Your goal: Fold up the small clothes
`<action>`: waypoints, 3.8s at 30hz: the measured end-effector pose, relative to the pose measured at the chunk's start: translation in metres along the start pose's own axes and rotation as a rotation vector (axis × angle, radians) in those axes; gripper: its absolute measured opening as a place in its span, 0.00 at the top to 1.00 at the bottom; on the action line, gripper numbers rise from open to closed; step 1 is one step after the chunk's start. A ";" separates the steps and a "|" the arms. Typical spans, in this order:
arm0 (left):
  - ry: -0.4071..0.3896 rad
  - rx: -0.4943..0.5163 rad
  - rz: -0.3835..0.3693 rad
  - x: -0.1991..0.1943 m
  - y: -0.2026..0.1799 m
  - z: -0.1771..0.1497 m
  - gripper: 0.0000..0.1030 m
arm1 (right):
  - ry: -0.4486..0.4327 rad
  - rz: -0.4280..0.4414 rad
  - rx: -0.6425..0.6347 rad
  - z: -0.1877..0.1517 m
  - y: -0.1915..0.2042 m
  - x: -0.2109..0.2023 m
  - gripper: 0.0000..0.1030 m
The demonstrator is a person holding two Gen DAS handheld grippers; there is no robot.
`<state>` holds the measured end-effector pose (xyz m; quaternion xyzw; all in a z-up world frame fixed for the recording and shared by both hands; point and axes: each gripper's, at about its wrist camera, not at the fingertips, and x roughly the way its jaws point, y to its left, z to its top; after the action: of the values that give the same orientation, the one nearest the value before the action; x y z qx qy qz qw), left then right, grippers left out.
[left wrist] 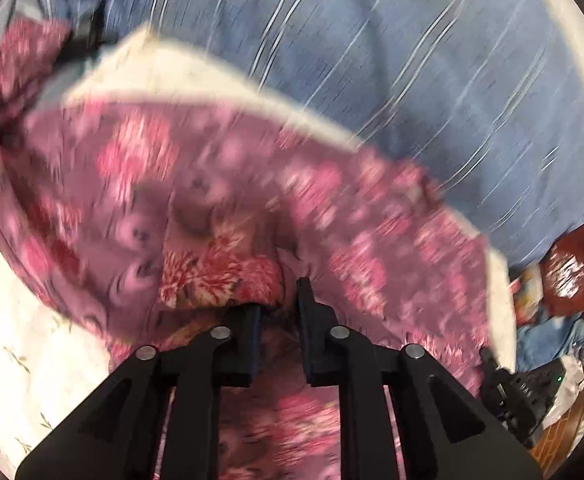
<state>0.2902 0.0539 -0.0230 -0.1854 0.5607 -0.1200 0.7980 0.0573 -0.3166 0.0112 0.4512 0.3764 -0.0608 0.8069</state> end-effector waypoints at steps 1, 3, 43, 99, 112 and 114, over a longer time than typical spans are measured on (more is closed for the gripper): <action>0.032 -0.015 -0.014 0.004 0.008 -0.004 0.87 | 0.018 -0.011 0.020 -0.002 -0.006 0.000 0.95; 0.029 -0.033 -0.074 -0.008 0.022 -0.011 0.85 | 0.042 0.005 0.052 -0.006 -0.014 -0.007 0.91; -0.021 -0.240 0.340 -0.097 0.208 0.152 0.37 | -0.078 -0.170 -0.411 -0.006 0.046 0.034 0.59; 0.101 -0.012 -0.088 -0.043 0.016 -0.030 0.48 | 0.131 -0.016 -0.728 -0.074 0.193 0.080 0.34; 0.111 -0.038 -0.139 -0.035 0.018 -0.027 0.48 | 0.070 -0.122 -0.647 -0.044 0.163 0.076 0.96; 0.112 -0.047 -0.143 -0.028 0.014 -0.024 0.48 | 0.044 -0.101 -0.445 -0.017 0.121 0.054 0.94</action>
<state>0.2583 0.0741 -0.0124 -0.2368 0.5924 -0.1737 0.7502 0.1391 -0.2198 0.0525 0.2438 0.4201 -0.0069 0.8741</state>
